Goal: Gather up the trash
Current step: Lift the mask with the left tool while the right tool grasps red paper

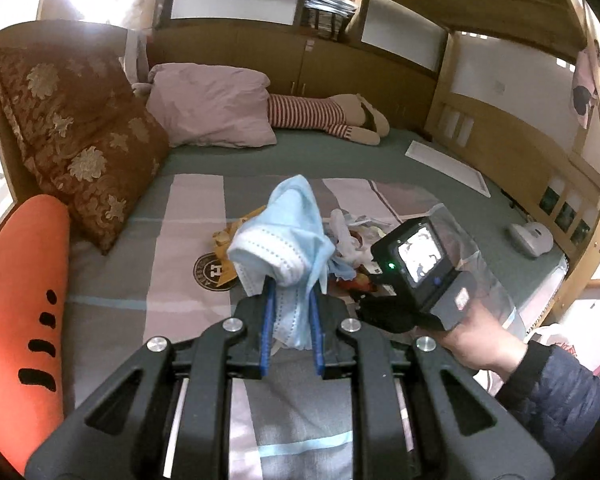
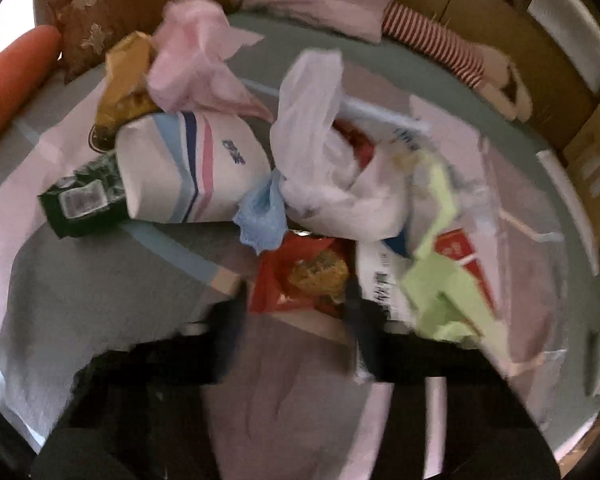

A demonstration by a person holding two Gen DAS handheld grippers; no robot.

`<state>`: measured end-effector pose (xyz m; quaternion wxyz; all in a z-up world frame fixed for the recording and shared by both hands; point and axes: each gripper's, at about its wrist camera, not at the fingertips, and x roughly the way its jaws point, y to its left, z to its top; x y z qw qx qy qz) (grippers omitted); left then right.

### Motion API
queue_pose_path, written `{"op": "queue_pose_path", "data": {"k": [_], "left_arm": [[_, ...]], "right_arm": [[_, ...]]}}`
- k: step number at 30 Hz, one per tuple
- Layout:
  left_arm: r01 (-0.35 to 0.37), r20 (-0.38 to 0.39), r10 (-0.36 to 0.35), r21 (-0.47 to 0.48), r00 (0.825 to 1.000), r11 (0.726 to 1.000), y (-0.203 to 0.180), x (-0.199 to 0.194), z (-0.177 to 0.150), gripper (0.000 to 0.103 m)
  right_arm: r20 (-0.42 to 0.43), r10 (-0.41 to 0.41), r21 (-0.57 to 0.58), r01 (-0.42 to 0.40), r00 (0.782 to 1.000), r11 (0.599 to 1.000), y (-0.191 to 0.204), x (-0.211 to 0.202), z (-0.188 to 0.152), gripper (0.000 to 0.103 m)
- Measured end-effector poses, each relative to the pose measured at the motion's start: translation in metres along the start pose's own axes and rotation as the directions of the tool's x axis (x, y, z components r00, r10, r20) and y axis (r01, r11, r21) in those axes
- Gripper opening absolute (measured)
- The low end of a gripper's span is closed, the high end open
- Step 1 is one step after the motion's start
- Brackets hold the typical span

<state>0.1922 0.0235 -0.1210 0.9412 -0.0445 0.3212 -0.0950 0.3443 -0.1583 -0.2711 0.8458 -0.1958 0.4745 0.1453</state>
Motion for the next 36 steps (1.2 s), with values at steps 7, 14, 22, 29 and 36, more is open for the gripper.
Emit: {"op": "queue_pose_path", "data": {"k": [7,14,22,29,36], "left_arm": [[0.027,-0.017,-0.028,-0.049,0.999,0.998,-0.001,-0.006,-0.006,0.016],[0.023,-0.047,-0.024,-0.02,0.999,1.0,-0.021,0.003,-0.021,0.017],[-0.017,-0.057,0.015,-0.024,0.998,1.0,-0.036,0.002,-0.063,0.017],[-0.028,-0.114,0.022,-0.047,0.993,0.999,-0.035,0.014,-0.066,0.017],[-0.078,-0.091,0.077,-0.004,0.993,0.997,-0.04,0.013,-0.065,0.017]], "right_arm": [[0.128,0.145,0.157,-0.164,0.981,0.974,-0.023,-0.1,-0.011,0.014],[0.378,0.173,0.263,-0.284,0.91,0.922,-0.02,-0.192,-0.081,0.014],[0.51,0.079,0.303,-0.264,0.857,0.916,-0.016,-0.238,-0.131,0.014],[0.501,0.061,0.316,-0.248,0.864,0.916,-0.014,-0.232,-0.135,0.014],[0.497,0.027,0.313,-0.209,0.867,0.927,-0.014,-0.236,-0.134,0.014]]}}
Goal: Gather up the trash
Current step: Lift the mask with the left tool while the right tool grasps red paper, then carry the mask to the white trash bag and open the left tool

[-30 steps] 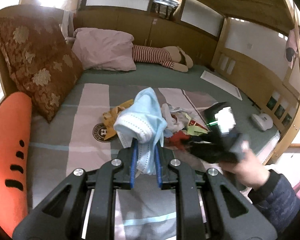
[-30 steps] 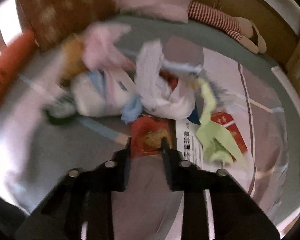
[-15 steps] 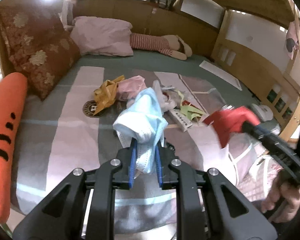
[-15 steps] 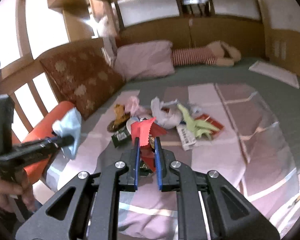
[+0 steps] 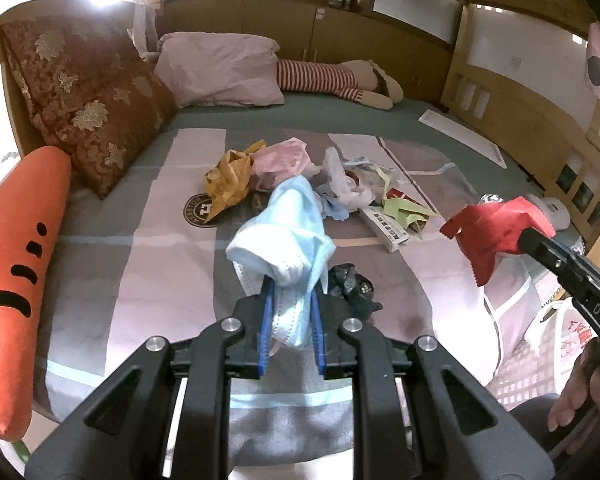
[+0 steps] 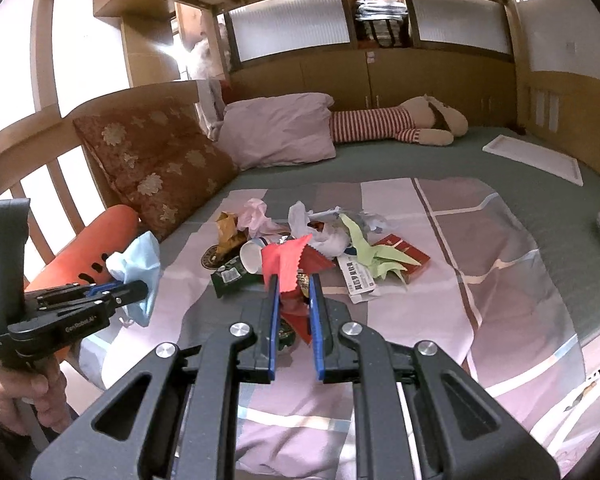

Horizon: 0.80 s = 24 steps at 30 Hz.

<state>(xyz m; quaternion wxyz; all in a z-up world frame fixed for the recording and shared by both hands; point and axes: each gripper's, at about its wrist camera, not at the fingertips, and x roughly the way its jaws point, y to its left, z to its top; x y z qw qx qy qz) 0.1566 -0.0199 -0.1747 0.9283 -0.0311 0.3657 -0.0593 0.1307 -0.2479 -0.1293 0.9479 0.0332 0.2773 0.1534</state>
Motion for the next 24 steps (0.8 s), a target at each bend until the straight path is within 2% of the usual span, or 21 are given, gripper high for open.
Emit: {"op": "queue_pose_path", "data": {"k": [10,14,17,19,23,24], "left_arm": [[-0.005,-0.01,0.006,0.023,1.0,1.0,-0.003,0.003,0.0,0.017],[0.013,-0.01,-0.013,0.032,1.0,0.999,-0.005,0.003,0.0,0.017],[0.065,-0.009,-0.065,0.055,0.998,0.996,-0.012,0.001,-0.001,0.017],[0.123,-0.004,-0.123,0.087,0.992,0.989,-0.023,-0.003,-0.004,0.017],[0.21,-0.004,-0.212,0.161,0.977,0.964,-0.052,-0.013,-0.011,0.017],[0.245,-0.011,-0.247,0.18,0.969,0.953,-0.062,-0.016,-0.013,0.017]], "right_arm": [[-0.009,-0.013,0.003,0.013,1.0,1.0,-0.004,0.001,0.001,0.014],[0.0,-0.015,0.013,0.015,1.0,1.0,-0.006,-0.003,0.002,0.014],[0.017,-0.018,0.062,0.017,1.0,0.998,-0.018,-0.02,0.006,0.015],[0.046,-0.039,0.087,0.035,0.998,0.996,-0.031,-0.046,0.003,0.015],[0.064,-0.17,0.131,0.161,0.983,0.978,-0.073,-0.115,-0.016,0.015],[0.06,-0.205,0.135,0.196,0.977,0.971,-0.082,-0.128,-0.021,0.015]]}}
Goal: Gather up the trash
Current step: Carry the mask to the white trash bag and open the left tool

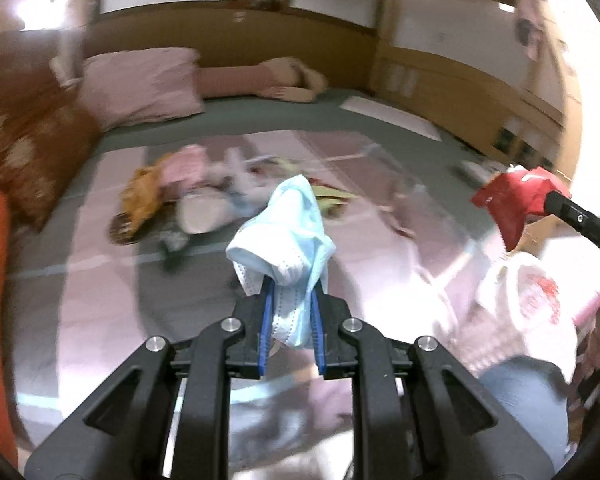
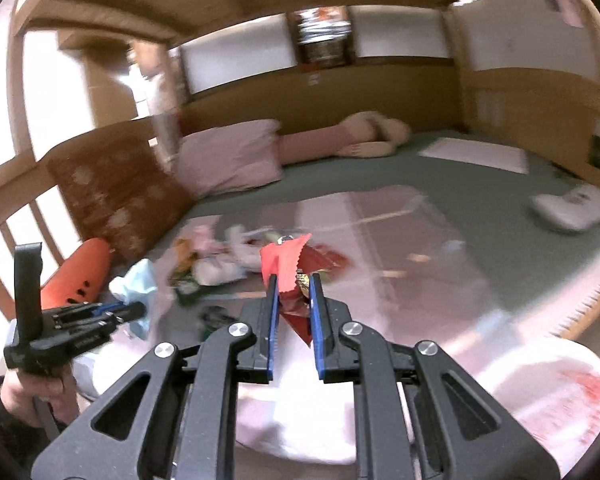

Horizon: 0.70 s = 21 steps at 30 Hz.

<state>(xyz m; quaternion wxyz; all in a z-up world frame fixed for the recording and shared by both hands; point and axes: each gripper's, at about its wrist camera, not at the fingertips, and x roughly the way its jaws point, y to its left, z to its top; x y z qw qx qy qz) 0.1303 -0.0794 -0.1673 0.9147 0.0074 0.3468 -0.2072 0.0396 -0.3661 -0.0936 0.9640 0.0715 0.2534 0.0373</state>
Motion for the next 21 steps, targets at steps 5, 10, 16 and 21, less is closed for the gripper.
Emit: {"op": "queue_pose_path", "data": {"k": [5,10,16,21], "left_arm": [[0.247,-0.039,-0.244,0.121,0.969,0.961,-0.083,-0.003,0.006,0.017],[0.483,-0.16,-0.459,0.174,0.874,0.858,-0.189,0.005,0.009,0.017],[0.632,-0.299,-0.567,0.207,0.768,0.747,-0.299,0.034,-0.003,0.023],[0.55,-0.208,-0.516,0.174,0.831,0.817,-0.291,0.052,0.009,0.091]], "right_arm": [[-0.06,-0.21,0.016,0.212,0.976,0.977,-0.063,-0.046,-0.031,0.016],[-0.123,-0.332,0.09,0.343,0.935,0.935,-0.108,-0.068,-0.06,0.064],[0.12,-0.469,0.237,0.433,0.875,0.87,-0.129,-0.14,-0.036,0.087],[0.212,-0.442,0.257,0.386,0.872,0.886,-0.122,-0.157,-0.017,0.09]]}}
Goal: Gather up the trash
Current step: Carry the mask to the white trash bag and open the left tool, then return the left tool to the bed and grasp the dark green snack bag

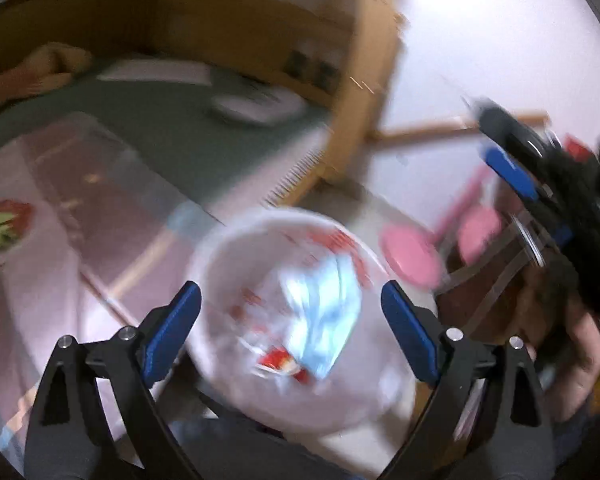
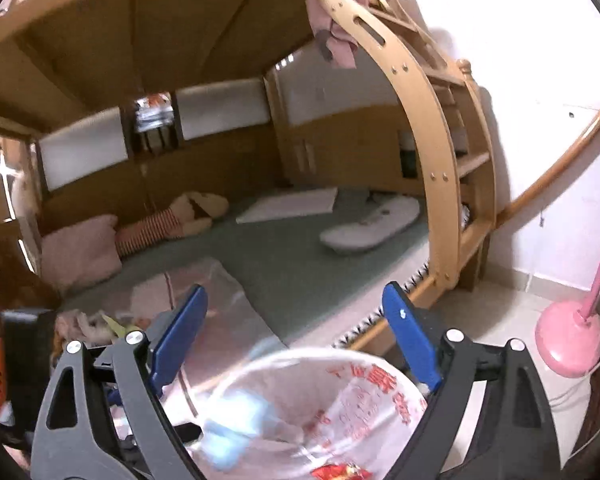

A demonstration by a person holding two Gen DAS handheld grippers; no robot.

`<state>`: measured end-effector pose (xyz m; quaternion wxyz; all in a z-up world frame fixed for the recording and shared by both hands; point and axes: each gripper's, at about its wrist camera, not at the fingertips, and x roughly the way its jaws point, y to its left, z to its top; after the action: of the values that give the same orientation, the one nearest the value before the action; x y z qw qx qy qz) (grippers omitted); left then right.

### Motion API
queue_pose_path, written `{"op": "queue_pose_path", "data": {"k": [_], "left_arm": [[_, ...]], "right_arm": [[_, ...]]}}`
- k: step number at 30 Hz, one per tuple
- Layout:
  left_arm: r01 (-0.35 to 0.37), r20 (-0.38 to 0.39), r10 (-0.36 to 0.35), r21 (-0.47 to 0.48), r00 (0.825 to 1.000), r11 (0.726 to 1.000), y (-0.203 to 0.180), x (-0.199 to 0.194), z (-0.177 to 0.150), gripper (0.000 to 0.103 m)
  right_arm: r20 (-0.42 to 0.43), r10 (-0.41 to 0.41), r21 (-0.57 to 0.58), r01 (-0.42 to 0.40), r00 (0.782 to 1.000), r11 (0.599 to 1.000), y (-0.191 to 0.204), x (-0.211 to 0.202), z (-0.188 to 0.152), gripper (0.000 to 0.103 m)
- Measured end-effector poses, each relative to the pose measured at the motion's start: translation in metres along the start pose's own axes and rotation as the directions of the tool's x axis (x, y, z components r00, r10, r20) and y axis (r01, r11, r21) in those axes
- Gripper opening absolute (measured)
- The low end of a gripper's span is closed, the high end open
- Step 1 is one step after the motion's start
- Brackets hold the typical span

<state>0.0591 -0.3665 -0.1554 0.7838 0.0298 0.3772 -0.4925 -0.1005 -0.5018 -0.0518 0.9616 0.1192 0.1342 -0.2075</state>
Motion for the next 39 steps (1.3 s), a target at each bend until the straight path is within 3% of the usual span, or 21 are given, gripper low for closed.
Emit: {"op": "queue_pose_path", "data": {"k": [2,5,8,9,11,12,15,18,20,21,22,24,25,28,32,39], "left_arm": [[-0.008,0.034,0.01,-0.058,0.999,0.998,0.025,-0.02,0.003,0.091],[-0.134,0.107,0.145,-0.102,0.984,0.986,0.069,-0.067,0.006,0.095],[-0.294,0.187,0.32,-0.156,0.929,0.943,0.112,-0.122,0.0,0.098],[-0.346,0.203,0.379,-0.181,0.903,0.921,0.127,-0.14,-0.005,0.098],[-0.437,0.215,0.483,-0.23,0.849,0.87,0.151,-0.172,-0.017,0.099],[-0.507,0.206,0.56,-0.26,0.802,0.822,0.166,-0.188,-0.027,0.099],[-0.592,0.175,0.659,-0.318,0.731,0.741,0.193,-0.219,-0.049,0.099],[-0.614,0.159,0.702,-0.378,0.694,0.693,0.216,-0.233,-0.075,0.099],[-0.647,0.134,0.732,-0.381,0.668,0.661,0.227,-0.229,-0.09,0.099],[-0.685,0.063,0.755,-0.376,0.652,0.623,0.236,-0.22,-0.094,0.099],[-0.693,0.025,0.754,-0.375,0.656,0.615,0.237,-0.217,-0.098,0.099],[-0.664,-0.004,0.719,-0.386,0.695,0.64,0.242,-0.212,-0.098,0.099],[-0.65,0.003,0.71,-0.401,0.704,0.646,0.241,-0.213,-0.099,0.099],[-0.64,0.029,0.71,-0.408,0.704,0.651,0.238,-0.216,-0.099,0.099],[-0.642,0.008,0.699,-0.388,0.715,0.661,0.239,-0.208,-0.099,0.099],[-0.648,-0.004,0.702,-0.389,0.712,0.655,0.241,-0.206,-0.103,0.099]], "right_arm": [[-0.006,0.038,-0.007,-0.038,0.999,0.999,0.014,0.006,-0.005,0.09],[-0.061,0.124,-0.033,-0.126,0.99,0.991,0.053,0.025,-0.014,0.09],[-0.117,0.242,-0.061,-0.25,0.963,0.966,0.103,0.045,-0.024,0.09],[-0.133,0.27,-0.076,-0.281,0.954,0.957,0.118,0.05,-0.027,0.09],[-0.175,0.348,-0.109,-0.37,0.921,0.923,0.159,0.064,-0.034,0.09],[-0.191,0.382,-0.122,-0.408,0.904,0.905,0.181,0.071,-0.039,0.09],[-0.223,0.451,-0.135,-0.485,0.864,0.864,0.231,0.087,-0.045,0.09],[-0.246,0.506,-0.142,-0.547,0.827,0.825,0.276,0.101,-0.058,0.09],[-0.247,0.515,-0.156,-0.558,0.821,0.815,0.291,0.103,-0.07,0.09],[-0.255,0.51,-0.17,-0.558,0.821,0.813,0.295,0.103,-0.079,0.09],[-0.294,0.492,-0.187,-0.554,0.819,0.811,0.3,0.112,-0.089,0.09],[-0.378,0.465,-0.194,-0.559,0.801,0.806,0.309,0.12,-0.102,0.09],[-0.37,0.469,-0.193,-0.561,0.802,0.805,0.309,0.118,-0.101,0.09],[-0.342,0.451,-0.213,-0.535,0.825,0.818,0.305,0.118,-0.099,0.09],[-0.359,0.445,-0.168,-0.526,0.82,0.834,0.299,0.126,-0.101,0.09],[-0.358,0.447,-0.181,-0.53,0.82,0.828,0.303,0.126,-0.101,0.09]]}}
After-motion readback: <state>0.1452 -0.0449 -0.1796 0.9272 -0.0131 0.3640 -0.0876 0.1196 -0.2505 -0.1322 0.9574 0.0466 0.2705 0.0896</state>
